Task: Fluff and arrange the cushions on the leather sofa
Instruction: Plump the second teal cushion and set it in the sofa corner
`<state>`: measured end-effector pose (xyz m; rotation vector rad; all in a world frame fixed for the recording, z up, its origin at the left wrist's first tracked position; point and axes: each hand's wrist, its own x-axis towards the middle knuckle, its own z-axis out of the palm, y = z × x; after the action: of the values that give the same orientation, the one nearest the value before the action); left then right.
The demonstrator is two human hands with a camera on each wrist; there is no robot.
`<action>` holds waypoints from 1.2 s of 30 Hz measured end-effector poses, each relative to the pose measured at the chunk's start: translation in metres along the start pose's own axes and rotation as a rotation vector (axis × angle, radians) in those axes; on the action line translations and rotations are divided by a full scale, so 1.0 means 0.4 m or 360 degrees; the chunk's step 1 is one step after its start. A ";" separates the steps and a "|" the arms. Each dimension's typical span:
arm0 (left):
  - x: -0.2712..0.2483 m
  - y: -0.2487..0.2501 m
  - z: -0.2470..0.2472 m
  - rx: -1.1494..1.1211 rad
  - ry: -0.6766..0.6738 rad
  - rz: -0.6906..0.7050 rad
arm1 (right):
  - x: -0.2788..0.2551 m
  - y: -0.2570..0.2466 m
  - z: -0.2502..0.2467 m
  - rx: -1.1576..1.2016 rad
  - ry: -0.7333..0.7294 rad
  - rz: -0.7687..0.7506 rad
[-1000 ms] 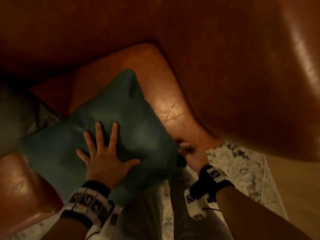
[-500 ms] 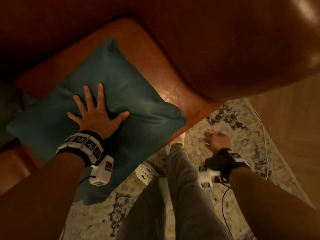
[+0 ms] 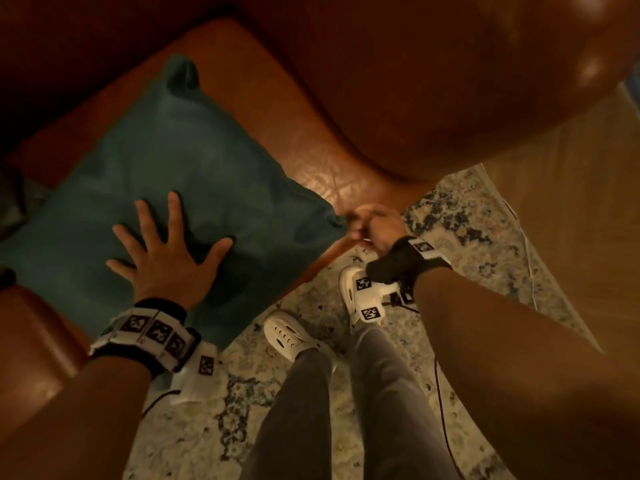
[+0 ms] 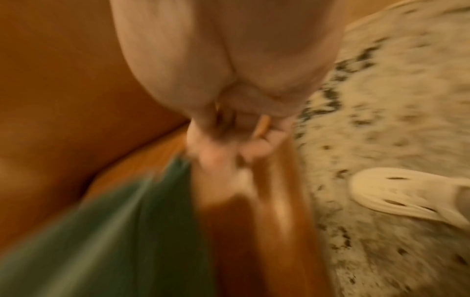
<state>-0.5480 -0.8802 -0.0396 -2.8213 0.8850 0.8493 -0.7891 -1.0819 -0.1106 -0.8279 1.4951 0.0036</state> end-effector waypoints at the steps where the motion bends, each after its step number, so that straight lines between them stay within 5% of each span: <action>1: 0.013 0.001 -0.005 -0.0004 -0.0010 -0.0009 | -0.003 0.015 -0.037 0.0046 0.0081 0.0007; 5: 0.026 0.031 -0.016 0.0065 -0.0042 -0.0036 | 0.013 0.050 -0.098 -0.0449 0.0174 -0.0243; 10: -0.004 0.054 0.000 0.0109 -0.0054 -0.0076 | -0.008 -0.007 0.016 -0.0745 0.0106 -0.0567; 19: -0.006 0.057 -0.005 0.0099 -0.0076 -0.0073 | 0.052 -0.035 0.083 -0.0873 -0.0030 -0.0245; 24: 0.012 0.014 -0.019 -0.0088 -0.0164 -0.0071 | 0.057 -0.033 0.012 -0.0100 -0.0509 -0.0079; 30: 0.019 0.020 -0.019 -0.0103 -0.0245 -0.0044 | 0.036 0.008 0.054 0.0376 -0.0232 0.0098; 36: 0.015 0.001 -0.018 -0.0077 -0.0223 -0.0017 | 0.005 -0.005 0.070 0.0231 -0.0392 0.0003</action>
<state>-0.5407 -0.8852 -0.0365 -2.7621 0.8401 1.0657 -0.7638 -1.0707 -0.1151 -0.6826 1.2489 -0.0015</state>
